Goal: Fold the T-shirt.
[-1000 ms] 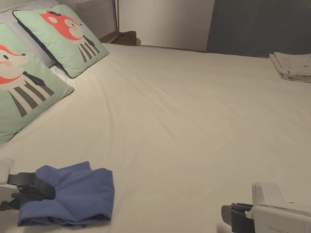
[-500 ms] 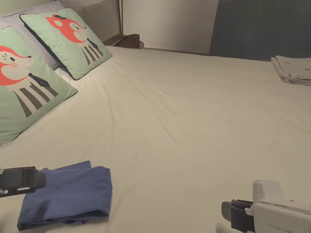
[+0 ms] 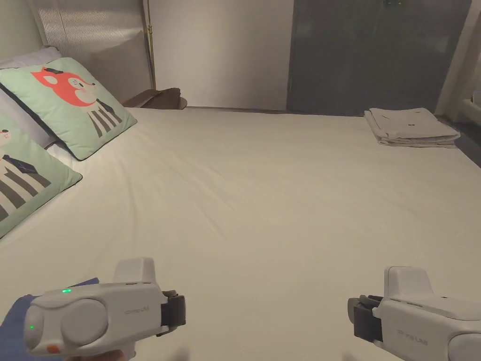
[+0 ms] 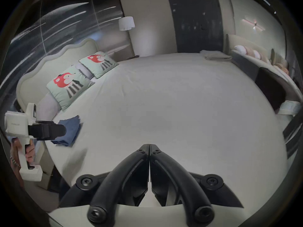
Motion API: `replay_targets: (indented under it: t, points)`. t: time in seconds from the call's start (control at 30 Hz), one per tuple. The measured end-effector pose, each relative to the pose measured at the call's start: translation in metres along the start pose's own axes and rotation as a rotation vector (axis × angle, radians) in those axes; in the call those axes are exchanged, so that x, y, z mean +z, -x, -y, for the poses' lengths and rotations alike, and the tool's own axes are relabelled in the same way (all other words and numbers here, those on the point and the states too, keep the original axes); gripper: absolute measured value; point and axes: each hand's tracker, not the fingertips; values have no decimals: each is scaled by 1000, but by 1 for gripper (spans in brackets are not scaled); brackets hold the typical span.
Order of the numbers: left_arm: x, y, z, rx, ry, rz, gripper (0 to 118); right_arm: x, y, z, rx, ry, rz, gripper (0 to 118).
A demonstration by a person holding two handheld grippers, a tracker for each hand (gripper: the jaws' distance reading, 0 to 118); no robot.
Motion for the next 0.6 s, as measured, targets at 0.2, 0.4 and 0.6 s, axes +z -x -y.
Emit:
replay_targets:
  t: [0.2,0.4,0.6]
  points:
    - [-4,-84,-14,-143,-306,-40,0,27,-16,-9,53,-217,174,0]
    - [23,-129,-22,-248,-673,-128,0,50,-16,-27,114,-555,281,0]
    - [36,-138,-24,-264,-818,-215,0,70,-7,-44,134,-779,353,0]
